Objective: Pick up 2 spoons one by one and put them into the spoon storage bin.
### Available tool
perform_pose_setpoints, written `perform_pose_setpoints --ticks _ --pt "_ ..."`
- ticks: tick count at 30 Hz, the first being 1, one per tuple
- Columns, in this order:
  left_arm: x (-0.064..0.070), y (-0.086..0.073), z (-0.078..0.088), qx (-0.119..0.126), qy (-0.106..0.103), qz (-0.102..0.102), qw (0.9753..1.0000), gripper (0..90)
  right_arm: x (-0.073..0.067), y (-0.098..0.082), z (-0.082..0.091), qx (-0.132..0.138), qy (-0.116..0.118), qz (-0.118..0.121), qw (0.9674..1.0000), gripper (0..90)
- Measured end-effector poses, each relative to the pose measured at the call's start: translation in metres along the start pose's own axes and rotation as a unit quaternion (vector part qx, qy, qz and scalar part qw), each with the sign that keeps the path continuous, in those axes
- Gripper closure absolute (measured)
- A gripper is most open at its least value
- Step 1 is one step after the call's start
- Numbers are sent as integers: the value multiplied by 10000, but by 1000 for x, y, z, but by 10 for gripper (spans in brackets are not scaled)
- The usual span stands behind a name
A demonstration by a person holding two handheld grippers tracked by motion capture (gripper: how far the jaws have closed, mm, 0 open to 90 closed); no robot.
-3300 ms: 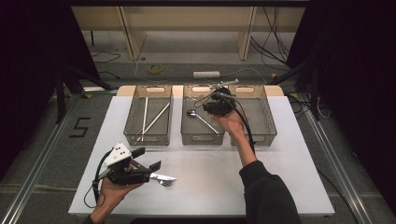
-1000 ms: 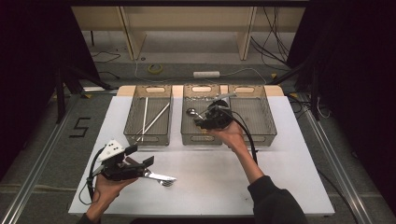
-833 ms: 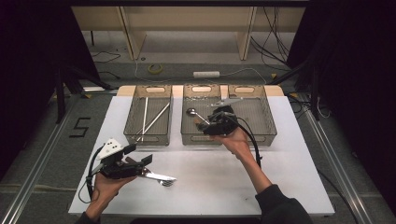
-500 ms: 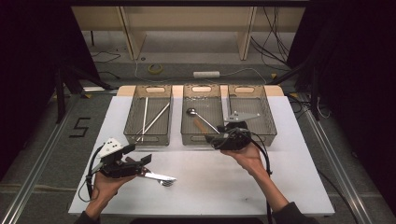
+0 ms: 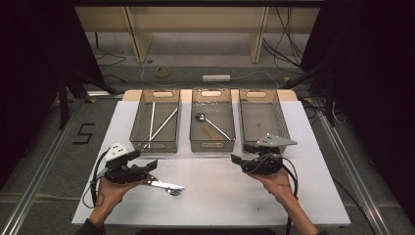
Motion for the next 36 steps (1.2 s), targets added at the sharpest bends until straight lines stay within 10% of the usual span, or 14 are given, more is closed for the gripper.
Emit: perform_pose_setpoints --ticks 36 --pt "-24 -8 -6 -648 369 -89 9972 291 -2 -26 34 -155 -58 -114 9998 270"
Point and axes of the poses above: each handheld gripper's, and its own axes: z roughly backward along the jaws, y roughly out of its top, x roughly to its right, the point moved 2 cm from there along -z, roughly forward along the jaws, and after that the axes turned 12 degrees about x, right-handed, at the moved point
